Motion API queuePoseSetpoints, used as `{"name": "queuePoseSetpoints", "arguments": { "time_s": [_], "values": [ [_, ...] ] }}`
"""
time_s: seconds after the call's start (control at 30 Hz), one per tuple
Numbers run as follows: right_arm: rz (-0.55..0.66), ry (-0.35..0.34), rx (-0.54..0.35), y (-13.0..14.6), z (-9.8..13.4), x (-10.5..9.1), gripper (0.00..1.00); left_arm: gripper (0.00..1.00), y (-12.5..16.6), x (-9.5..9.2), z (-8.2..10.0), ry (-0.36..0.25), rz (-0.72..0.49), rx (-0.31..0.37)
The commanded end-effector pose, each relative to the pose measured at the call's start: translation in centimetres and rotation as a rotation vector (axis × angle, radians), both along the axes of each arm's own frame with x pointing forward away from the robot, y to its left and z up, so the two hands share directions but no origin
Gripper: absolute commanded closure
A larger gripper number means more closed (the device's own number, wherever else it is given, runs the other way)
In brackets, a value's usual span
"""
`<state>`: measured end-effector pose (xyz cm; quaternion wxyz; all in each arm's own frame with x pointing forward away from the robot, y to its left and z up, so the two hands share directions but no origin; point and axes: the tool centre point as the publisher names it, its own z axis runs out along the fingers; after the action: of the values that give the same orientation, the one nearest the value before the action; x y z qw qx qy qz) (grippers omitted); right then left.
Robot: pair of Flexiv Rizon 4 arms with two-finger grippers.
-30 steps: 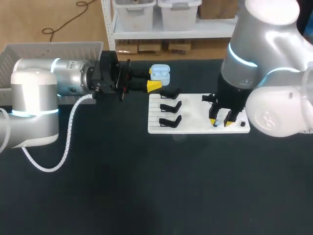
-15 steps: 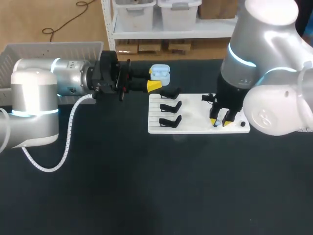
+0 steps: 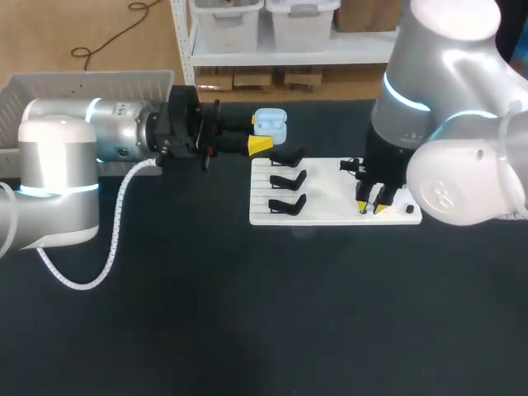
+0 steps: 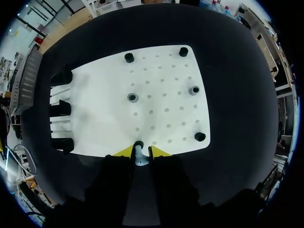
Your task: Pick up each earbud case from the left stands, insert the matching earbuds, close the lid, and place the case in the box.
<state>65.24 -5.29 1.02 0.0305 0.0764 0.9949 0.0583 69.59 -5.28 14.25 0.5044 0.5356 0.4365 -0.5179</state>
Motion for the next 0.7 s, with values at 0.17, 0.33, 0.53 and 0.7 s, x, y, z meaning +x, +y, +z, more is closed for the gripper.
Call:
{"name": "queuePoseSetpoints", "arguments": {
  "time_s": [0.17, 0.33, 0.53, 0.7],
  "values": [
    [-0.01, 0.003, -0.015, -0.1, 0.8, -0.5, 1.0, 1.0, 0.0, 0.0, -0.1, -0.003, 0.003, -0.002],
    [-0.017, 0.003, -0.038, -0.1, 2.3, -1.0, 1.0, 1.0, 0.0, 0.0, -0.1, -0.003, 0.003, -0.002],
    [-0.019, 0.006, -0.068, 0.3, 5.3, -1.6, 1.0, 1.0, 0.0, 0.0, -0.1, -0.003, 0.003, -0.002],
    [0.008, 0.043, -0.072, 1.6, 9.1, -2.0, 1.0, 1.0, 0.0, 0.0, -0.1, -0.003, 0.003, -0.002]
  ]
}}
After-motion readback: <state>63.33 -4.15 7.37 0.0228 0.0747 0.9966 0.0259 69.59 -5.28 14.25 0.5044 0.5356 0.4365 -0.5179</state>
